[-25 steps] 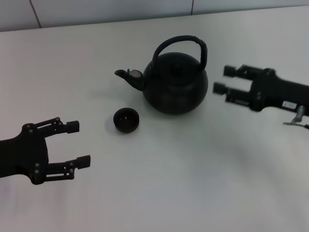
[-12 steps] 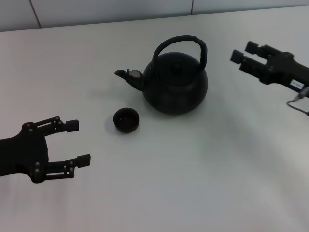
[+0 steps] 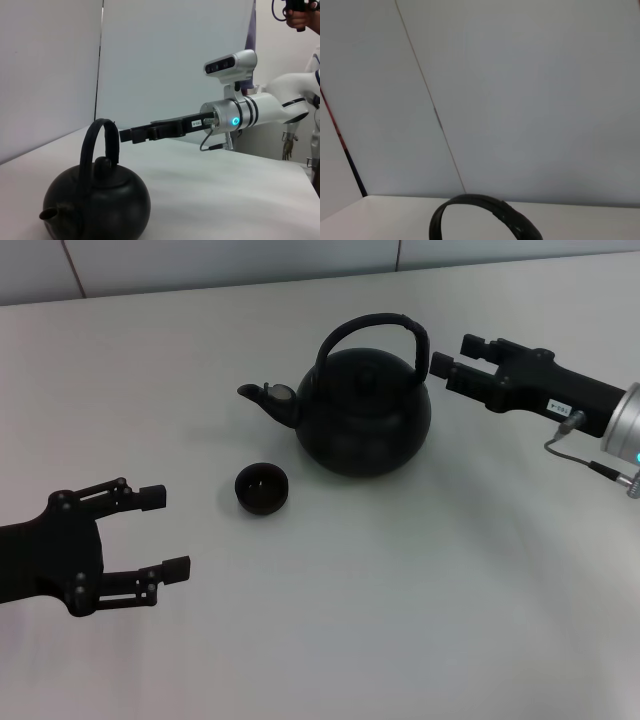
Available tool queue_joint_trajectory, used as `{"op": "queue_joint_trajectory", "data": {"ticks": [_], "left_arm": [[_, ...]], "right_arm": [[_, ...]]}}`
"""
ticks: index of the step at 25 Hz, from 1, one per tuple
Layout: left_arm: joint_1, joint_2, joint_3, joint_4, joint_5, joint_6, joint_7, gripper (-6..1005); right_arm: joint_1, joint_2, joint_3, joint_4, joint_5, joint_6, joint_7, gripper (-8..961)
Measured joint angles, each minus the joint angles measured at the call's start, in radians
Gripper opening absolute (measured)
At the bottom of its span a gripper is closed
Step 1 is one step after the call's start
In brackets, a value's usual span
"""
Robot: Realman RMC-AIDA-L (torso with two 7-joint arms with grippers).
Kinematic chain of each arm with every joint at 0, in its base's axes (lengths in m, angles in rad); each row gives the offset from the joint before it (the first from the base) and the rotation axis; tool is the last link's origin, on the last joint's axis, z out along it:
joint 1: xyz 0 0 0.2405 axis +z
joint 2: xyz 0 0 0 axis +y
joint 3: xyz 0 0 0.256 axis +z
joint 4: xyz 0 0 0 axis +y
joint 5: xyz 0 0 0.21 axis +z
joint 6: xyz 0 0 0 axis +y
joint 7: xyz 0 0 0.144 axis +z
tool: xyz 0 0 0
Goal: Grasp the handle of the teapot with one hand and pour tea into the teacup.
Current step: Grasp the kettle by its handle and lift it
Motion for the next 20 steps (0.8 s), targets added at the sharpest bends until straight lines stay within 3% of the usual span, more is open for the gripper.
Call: {"op": "queue_joint_trajectory", "data": {"ticks": [20], "left_arm": [[-0.01,-0.006,0.0,0.0,0.007,-0.018,0.007,851]], "right_arm": [[0.067,-0.001,-0.052,0.044,0.003,0.099,0.0,650]]}}
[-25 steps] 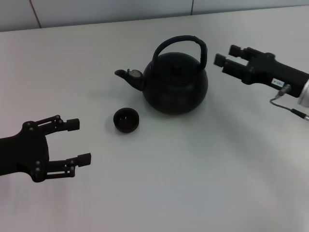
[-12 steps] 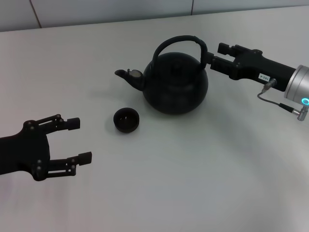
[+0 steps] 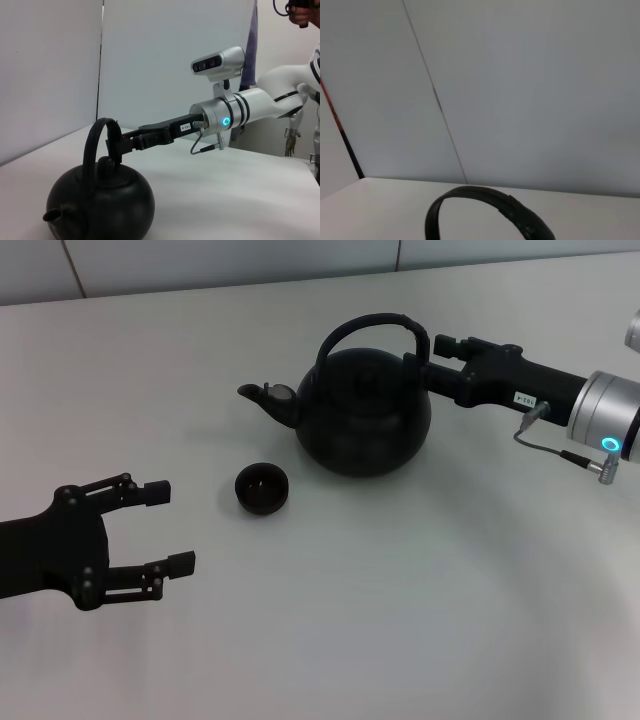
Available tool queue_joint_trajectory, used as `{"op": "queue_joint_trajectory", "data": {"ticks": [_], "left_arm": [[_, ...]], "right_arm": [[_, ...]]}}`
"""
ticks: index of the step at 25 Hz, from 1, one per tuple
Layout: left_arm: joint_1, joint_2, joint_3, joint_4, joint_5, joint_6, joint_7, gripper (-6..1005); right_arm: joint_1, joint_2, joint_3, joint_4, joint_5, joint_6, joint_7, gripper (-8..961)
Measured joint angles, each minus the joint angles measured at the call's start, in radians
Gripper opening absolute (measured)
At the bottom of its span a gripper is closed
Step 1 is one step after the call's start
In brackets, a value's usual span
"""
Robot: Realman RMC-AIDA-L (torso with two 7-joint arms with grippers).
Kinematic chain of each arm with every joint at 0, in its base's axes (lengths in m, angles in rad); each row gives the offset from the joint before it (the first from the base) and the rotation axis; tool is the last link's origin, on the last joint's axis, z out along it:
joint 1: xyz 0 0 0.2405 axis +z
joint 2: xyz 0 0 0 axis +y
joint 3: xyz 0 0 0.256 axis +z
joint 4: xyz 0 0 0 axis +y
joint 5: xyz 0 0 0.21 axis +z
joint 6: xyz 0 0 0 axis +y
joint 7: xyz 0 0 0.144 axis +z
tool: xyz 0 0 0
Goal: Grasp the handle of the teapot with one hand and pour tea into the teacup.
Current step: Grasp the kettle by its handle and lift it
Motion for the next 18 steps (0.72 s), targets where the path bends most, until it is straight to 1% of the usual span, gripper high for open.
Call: {"op": "queue_joint_trajectory", "data": {"ticks": [9,18], "left_arm": [[-0.001,-0.004,0.0,0.0,0.001,-0.01,-0.002,851],[-0.003,-0.012,0.001,0.008,0.001,-0.021,0.0,851]], "right_arm": [[0.016,0.003,0.011,0.002,0.007,0.069,0.0,650],[0.032,0.004,0.007,0.005,0.013,0.084,0.0,650]]}}
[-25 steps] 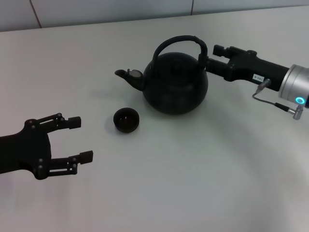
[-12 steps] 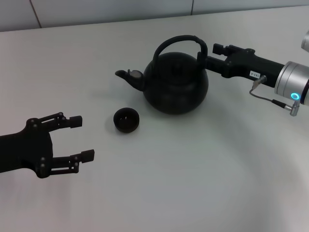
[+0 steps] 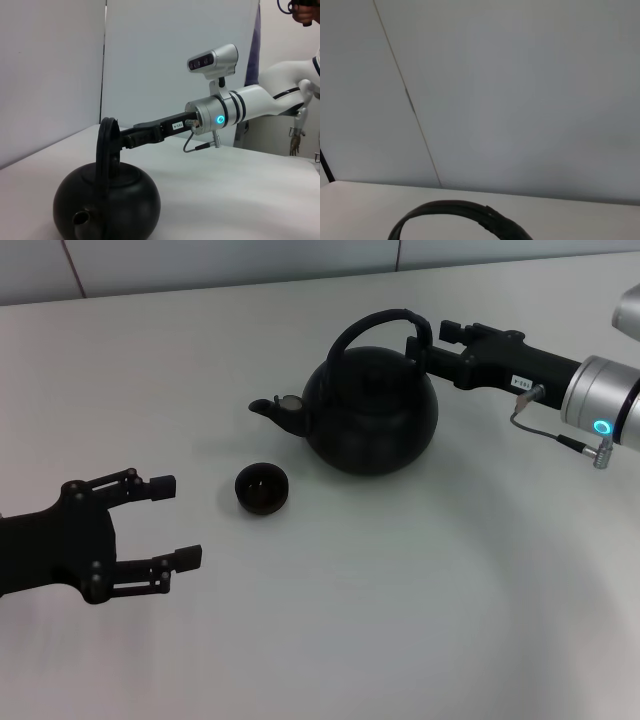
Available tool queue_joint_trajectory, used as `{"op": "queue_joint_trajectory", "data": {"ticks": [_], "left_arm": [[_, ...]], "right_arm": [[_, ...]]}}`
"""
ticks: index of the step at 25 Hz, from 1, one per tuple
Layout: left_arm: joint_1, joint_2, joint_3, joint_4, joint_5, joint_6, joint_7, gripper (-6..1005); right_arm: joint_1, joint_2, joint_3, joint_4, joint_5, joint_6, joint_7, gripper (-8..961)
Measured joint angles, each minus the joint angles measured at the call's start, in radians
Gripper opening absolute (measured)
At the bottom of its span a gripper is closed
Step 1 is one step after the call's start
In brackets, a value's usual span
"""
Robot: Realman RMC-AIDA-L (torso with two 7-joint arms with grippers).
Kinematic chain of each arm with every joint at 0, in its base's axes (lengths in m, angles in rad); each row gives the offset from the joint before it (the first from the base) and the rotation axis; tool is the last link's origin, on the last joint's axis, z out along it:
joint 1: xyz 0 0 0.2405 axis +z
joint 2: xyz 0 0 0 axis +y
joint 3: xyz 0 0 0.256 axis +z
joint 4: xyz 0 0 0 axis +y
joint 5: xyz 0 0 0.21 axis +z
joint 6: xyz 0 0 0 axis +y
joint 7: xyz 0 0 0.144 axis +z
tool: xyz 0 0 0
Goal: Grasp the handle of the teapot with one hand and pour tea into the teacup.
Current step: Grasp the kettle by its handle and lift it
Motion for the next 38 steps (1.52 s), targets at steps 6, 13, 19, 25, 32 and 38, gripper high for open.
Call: {"op": "queue_joint_trajectory", "data": {"ticks": [6,13,19,25,32,38], "left_arm": [[0.004,-0.002,0.0,0.002,0.001,-0.004,-0.001,851],[0.006,-0.003,-0.001,0.002,0.002,-0.003,-0.001,851],[0.007,-0.004,-0.002,0.002,0.002,-0.003,-0.001,851],[0.009,-0.003,-0.002,0.002,0.002,-0.002,-0.002,851],[0.011,-0.001,0.0,0.002,0.001,0.0,0.001,851],[0.011,0.003,0.002,0.002,0.001,0.002,0.001,851]], "right_arm": [[0.004,0.0,-0.004,0.0,0.001,0.007,0.0,634],[0.002,0.0,-0.004,0.0,0.001,0.007,0.0,606],[-0.003,0.0,-0.004,0.004,0.016,0.005,-0.023,563],[-0.002,-0.002,0.001,0.015,0.025,0.002,-0.028,434],[-0.002,-0.001,0.002,0.021,0.026,0.0,-0.029,213],[-0.005,0.0,-0.005,0.023,0.053,-0.001,-0.029,166]]}}
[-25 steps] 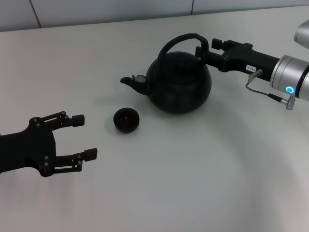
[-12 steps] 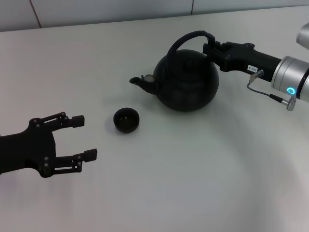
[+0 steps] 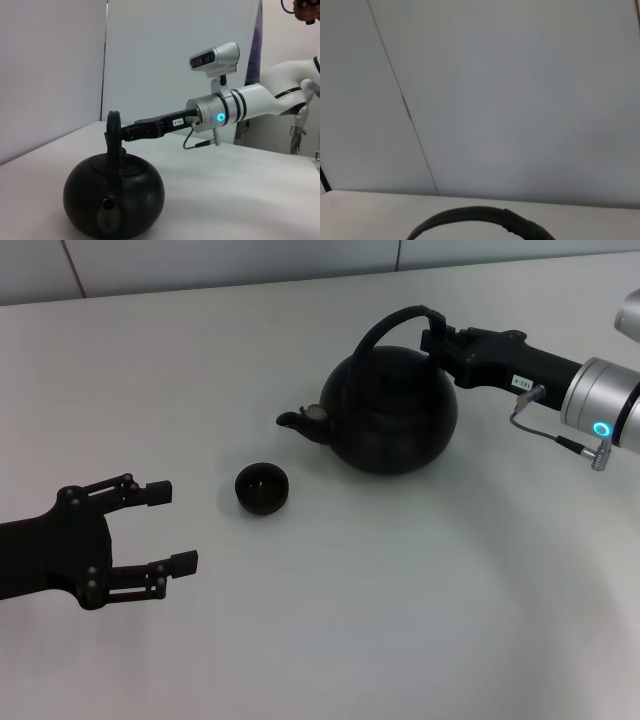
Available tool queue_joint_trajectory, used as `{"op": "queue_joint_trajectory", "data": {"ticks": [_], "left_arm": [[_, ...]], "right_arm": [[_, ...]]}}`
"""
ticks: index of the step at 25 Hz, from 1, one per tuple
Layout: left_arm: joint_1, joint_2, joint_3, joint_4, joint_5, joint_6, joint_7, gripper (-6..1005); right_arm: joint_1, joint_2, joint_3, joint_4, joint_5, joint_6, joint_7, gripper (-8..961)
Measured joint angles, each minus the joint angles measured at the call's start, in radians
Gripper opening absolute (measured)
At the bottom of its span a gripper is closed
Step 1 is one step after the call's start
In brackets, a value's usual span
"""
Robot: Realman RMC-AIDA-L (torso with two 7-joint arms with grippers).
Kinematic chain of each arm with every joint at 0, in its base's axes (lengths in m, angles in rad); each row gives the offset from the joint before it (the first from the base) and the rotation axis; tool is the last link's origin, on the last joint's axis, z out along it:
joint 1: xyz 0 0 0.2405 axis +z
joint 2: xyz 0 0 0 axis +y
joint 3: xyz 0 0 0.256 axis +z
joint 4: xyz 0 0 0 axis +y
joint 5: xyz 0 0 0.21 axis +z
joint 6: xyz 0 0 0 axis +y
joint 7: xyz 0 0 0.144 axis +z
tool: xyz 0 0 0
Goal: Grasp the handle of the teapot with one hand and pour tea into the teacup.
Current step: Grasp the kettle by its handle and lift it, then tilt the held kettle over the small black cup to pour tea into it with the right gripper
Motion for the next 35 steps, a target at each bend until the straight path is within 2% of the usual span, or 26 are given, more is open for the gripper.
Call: {"op": "queue_joint_trajectory", "data": {"ticks": [14,20,35], "left_arm": [[0.009,0.006,-0.003,0.018,0.002,-0.003,-0.005,851],[0.022,0.006,-0.004,0.042,0.002,-0.009,-0.019,851],[0.024,0.006,-0.003,0.057,0.002,-0.018,-0.045,850]], "right_arm": [[0.0,-0.003,-0.002,-0.017,0.004,-0.02,-0.002,165],[-0.005,-0.003,-0.085,-0.084,0.003,-0.044,0.006,165],[-0.009,-0.005,-0.167,-0.23,-0.005,-0.036,0.019,164]]}}
